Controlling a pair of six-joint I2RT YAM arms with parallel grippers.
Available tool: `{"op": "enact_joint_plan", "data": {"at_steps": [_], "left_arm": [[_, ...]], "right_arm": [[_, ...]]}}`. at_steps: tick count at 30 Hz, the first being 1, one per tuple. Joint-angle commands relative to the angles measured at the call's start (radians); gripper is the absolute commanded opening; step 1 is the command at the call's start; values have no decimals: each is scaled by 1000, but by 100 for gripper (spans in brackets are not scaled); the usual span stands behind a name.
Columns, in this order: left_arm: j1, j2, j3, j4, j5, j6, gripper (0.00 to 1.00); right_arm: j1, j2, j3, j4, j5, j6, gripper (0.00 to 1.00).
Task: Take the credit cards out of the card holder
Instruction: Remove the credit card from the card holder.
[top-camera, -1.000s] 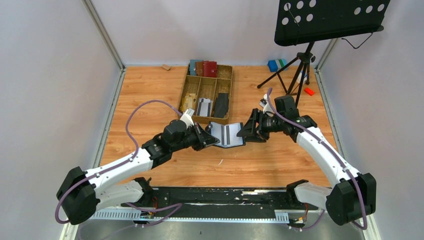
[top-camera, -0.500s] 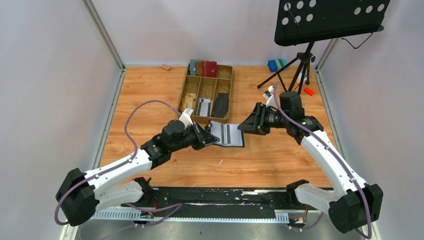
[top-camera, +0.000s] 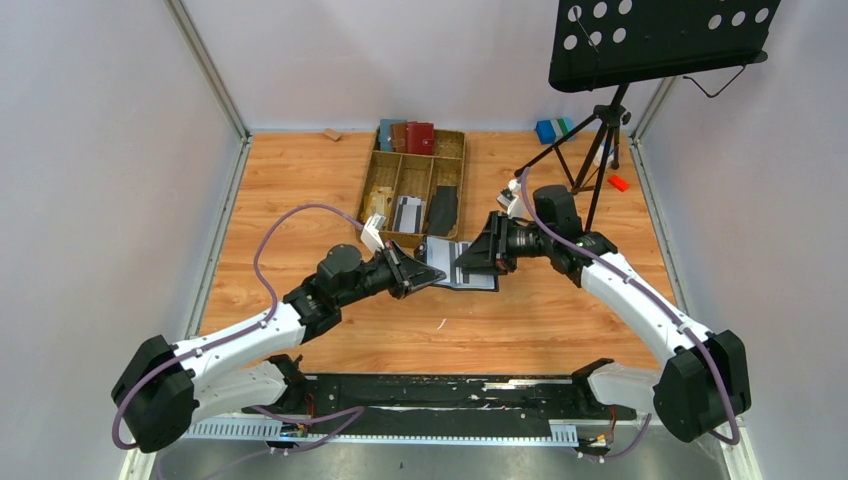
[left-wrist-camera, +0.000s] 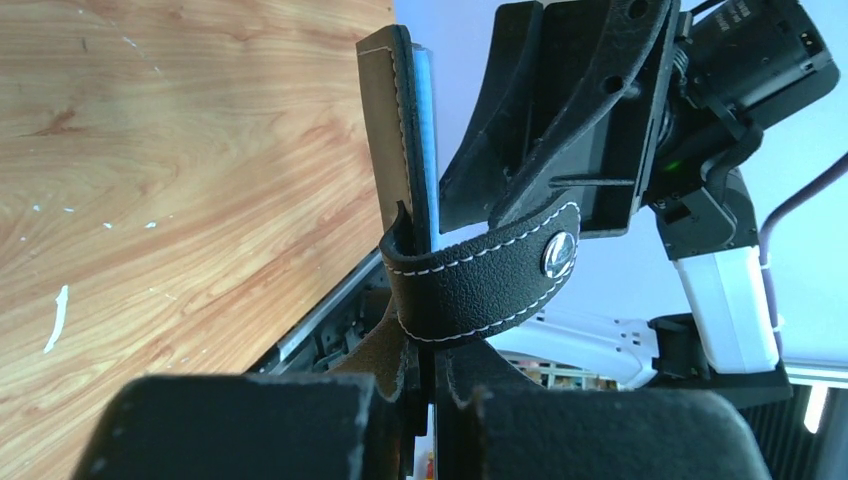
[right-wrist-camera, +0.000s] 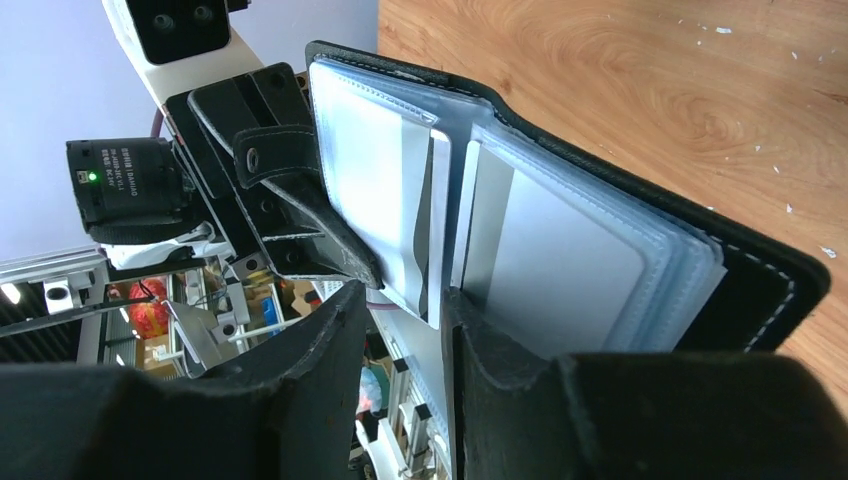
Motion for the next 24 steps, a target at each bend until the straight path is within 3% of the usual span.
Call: {"op": "enact_joint_plan", "data": {"at_steps": [1,13,24], "left_arm": [[6,-28,-33,206,22,-70,0],[7,-31,-87,401,19,-133,0],[7,13,-97,519,37,-168,0]], "right_arm": [[3,-7,-12,53,-22,23,34],[-10,-11,-7,48,-25,32,41],[-10,-23,-49,329,-117,278,32]]}}
